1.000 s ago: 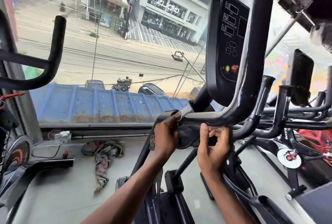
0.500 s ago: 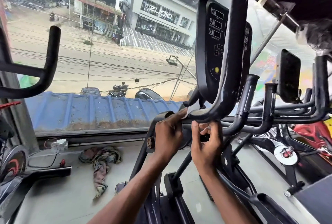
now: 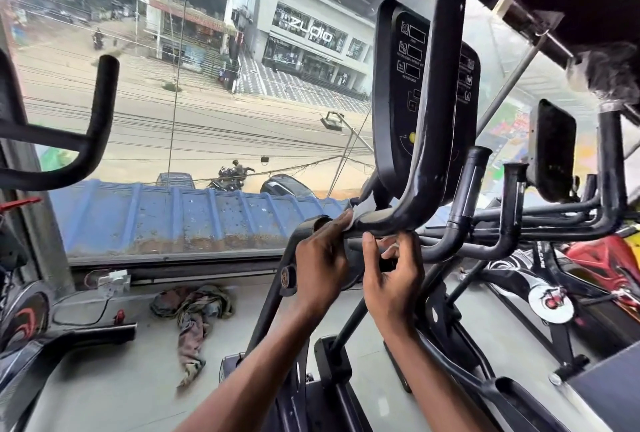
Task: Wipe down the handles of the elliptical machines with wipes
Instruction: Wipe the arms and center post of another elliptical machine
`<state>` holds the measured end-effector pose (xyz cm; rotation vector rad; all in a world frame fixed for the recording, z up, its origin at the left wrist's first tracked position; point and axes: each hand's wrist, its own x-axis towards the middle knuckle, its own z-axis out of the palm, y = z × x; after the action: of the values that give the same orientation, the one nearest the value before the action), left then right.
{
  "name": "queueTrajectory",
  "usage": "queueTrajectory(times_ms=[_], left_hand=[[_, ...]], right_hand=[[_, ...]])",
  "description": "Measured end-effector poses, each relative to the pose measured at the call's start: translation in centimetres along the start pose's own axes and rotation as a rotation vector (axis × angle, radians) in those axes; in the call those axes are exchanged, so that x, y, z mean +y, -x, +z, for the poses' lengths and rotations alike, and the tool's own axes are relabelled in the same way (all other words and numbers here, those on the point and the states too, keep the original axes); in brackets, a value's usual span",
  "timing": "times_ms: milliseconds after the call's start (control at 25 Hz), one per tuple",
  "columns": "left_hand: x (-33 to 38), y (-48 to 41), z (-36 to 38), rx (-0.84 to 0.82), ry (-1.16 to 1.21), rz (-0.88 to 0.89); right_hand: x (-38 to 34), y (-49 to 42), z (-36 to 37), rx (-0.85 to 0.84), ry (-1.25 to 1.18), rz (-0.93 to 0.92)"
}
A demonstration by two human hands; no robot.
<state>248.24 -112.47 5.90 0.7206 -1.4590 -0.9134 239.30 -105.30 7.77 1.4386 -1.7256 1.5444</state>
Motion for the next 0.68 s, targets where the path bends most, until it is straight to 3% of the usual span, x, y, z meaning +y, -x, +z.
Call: queueTrajectory(times_ms=[240,520,680], left_hand=[[-0.5,-1.0,-0.1,0.004,-0.062,-0.157],[7.7,2.5,-1.4,0.076,0.095,-0.038],[12.0,3.5,-1.3,0.133,0.235,0.001]], right_hand=[[-0.3,-0.2,-0.3,-0.004,-0.019,-0.01],[-1.3,-0.5,-2.8,-0.145,-0.095,-0.043],[-2.7,-0.9,-4.7,-0.116,-0.14,-0.045]])
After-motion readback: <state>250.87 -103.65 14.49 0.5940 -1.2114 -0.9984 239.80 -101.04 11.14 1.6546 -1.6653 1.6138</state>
